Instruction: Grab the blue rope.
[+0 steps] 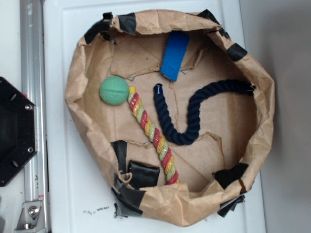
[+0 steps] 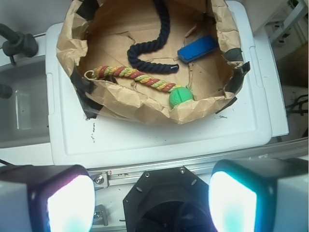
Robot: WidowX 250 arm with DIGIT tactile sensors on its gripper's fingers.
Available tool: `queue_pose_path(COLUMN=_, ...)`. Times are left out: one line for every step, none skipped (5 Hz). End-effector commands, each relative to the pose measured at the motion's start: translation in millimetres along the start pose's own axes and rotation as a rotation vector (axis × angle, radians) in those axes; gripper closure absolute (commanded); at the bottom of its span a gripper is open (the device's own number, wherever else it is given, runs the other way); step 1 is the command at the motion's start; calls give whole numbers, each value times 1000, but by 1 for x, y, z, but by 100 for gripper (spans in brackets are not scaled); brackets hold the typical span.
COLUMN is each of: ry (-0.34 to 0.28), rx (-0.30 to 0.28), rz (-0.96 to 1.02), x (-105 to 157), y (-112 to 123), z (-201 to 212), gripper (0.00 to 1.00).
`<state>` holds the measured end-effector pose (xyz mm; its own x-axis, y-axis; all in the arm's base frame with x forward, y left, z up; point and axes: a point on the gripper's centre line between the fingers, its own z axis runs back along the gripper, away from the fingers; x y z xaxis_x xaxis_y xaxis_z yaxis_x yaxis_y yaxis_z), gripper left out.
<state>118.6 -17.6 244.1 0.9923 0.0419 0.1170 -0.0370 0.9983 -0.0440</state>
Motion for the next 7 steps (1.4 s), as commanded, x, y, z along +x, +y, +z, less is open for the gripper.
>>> queue_pose_path(ry=0, rx=0, rz=0, x=0, y=0, z=0, gripper=0)
queue_pose_path(ry=-19, rx=21, rz=-8, x=47, y=36, z=-41, gripper=0)
queue_pose_path(ry=-17, rx=80, rz=-124, x=98, y=46, z=-72, gripper=0)
queue_pose_path(ry=23, rx=31, rz=-117, x=128, y=44, z=-107, gripper=0)
queue_pose_path(ry=68, rx=43, rz=-142, x=149, y=36, z=-144, gripper=0)
queue_pose_path(ry=73, rx=18, rz=-116, x=159, y=28, z=-178, gripper=0)
queue_pose_path(ry=59, rx=19, rz=-48, x=161, y=23, z=-195, gripper=0)
